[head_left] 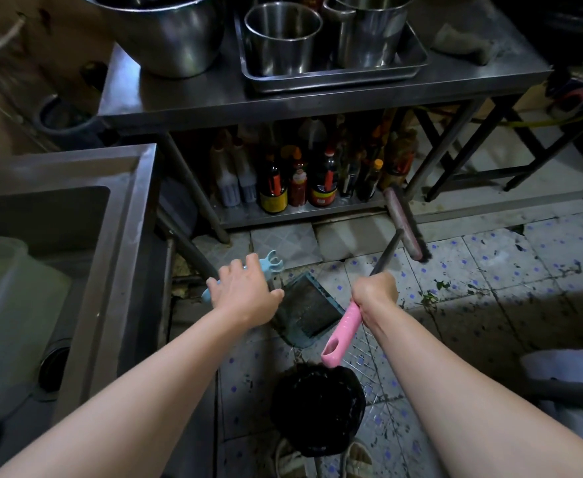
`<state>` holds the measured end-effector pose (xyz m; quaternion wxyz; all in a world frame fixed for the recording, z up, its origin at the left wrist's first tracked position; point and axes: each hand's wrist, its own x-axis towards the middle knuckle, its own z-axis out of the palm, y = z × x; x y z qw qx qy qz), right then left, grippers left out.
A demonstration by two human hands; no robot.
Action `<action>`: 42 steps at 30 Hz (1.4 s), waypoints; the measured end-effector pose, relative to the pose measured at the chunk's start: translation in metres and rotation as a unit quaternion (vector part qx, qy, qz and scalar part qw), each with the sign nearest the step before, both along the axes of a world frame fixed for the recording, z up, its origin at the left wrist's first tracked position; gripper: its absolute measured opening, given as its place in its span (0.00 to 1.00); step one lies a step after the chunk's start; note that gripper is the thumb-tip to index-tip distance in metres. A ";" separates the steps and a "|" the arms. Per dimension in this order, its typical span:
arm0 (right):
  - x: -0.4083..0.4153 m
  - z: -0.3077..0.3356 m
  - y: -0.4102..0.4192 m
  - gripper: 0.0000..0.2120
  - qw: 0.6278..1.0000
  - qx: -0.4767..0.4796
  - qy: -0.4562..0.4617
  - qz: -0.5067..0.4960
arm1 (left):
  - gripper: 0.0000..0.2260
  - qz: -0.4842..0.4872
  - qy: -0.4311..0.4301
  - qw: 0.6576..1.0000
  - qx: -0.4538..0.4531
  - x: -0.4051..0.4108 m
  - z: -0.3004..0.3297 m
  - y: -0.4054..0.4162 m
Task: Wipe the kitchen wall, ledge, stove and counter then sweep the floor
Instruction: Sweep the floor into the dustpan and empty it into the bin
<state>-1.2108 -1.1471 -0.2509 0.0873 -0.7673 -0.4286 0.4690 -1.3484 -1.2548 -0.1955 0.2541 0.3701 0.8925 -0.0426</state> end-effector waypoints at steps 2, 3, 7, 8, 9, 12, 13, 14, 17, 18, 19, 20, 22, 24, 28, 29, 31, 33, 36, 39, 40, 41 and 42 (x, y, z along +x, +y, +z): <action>0.000 -0.007 -0.001 0.14 1.000 0.004 0.002 -0.009 | 0.21 -0.007 -0.001 1.000 -0.002 -0.008 -0.008 0.005; 0.000 -0.011 -0.002 0.14 1.000 0.007 -0.001 -0.013 | 0.19 -0.013 -0.004 1.000 0.007 -0.011 -0.011 0.007; 0.004 -0.014 -0.003 0.14 1.000 0.000 -0.009 -0.018 | 0.14 -0.054 0.004 0.997 0.047 -0.008 -0.016 0.016; 0.005 -0.014 -0.002 0.14 1.000 -0.002 -0.008 -0.021 | 0.13 -0.061 0.008 0.996 0.060 -0.005 -0.017 0.018; 0.009 -0.014 -0.001 0.14 1.000 -0.003 -0.007 -0.025 | 0.12 -0.068 0.011 0.995 0.075 -0.002 -0.017 0.021; 0.019 -0.009 0.005 0.14 0.999 -0.004 0.003 -0.035 | 0.10 -0.086 0.025 0.989 0.120 0.007 -0.013 0.027; 0.023 -0.006 0.007 0.14 0.999 -0.004 0.004 -0.039 | 0.09 -0.094 0.031 0.986 0.133 0.010 -0.010 0.030; 0.027 -0.003 0.009 0.13 0.999 -0.002 0.005 -0.044 | 0.08 -0.102 0.037 0.984 0.143 0.014 -0.005 0.034; 0.043 0.011 0.015 0.13 0.998 0.005 0.008 -0.066 | 0.08 -0.135 0.049 0.977 0.156 0.029 0.012 0.043; 0.049 0.017 0.018 0.14 0.998 0.008 0.003 -0.067 | 0.08 -0.145 0.051 0.975 0.160 0.034 0.017 0.046; 0.056 0.025 0.022 0.15 0.998 0.009 0.001 -0.067 | 0.09 -0.154 0.054 0.973 0.164 0.041 0.024 0.051; 0.060 0.029 0.025 0.16 0.998 0.010 0.000 -0.066 | 0.09 -0.160 0.056 0.971 0.166 0.045 0.027 0.052; 0.073 0.041 0.037 0.15 0.997 0.014 -0.002 -0.073 | 0.10 -0.174 0.062 0.968 0.172 0.057 0.037 0.060; 0.087 0.052 0.051 0.15 0.997 0.018 -0.004 -0.080 | 0.10 -0.186 0.066 0.964 0.176 0.071 0.048 0.070; 0.118 0.069 0.086 0.16 0.996 0.018 -0.004 -0.084 | 0.13 -0.209 0.068 0.959 0.180 0.102 0.063 0.100; 0.128 0.071 0.099 0.17 0.997 0.015 -0.005 -0.076 | 0.13 -0.211 0.072 0.958 0.179 0.113 0.066 0.113; 0.139 0.072 0.116 0.17 0.998 0.006 -0.005 -0.066 | 0.14 -0.210 0.080 0.959 0.173 0.127 0.069 0.129; 0.156 0.072 0.141 0.17 0.998 0.001 -0.006 -0.056 | 0.15 -0.201 0.088 0.961 0.167 0.146 0.070 0.153; 0.180 0.074 0.177 0.16 0.999 -0.012 -0.023 -0.022 | 0.15 -0.190 0.090 0.966 0.150 0.171 0.072 0.189; 0.198 0.072 0.212 0.17 0.999 -0.022 -0.030 -0.002 | 0.14 -0.186 0.095 0.967 0.143 0.195 0.073 0.219; 0.203 0.072 0.222 0.16 0.999 -0.025 -0.040 -0.005 | 0.13 -0.189 0.096 0.967 0.144 0.202 0.074 0.228; 0.207 0.072 0.230 0.16 0.999 -0.030 -0.037 -0.016 | 0.12 -0.193 0.096 0.966 0.145 0.208 0.075 0.237; 0.212 0.071 0.237 0.16 0.999 -0.035 -0.028 -0.031 | 0.12 -0.198 0.095 0.965 0.143 0.215 0.076 0.245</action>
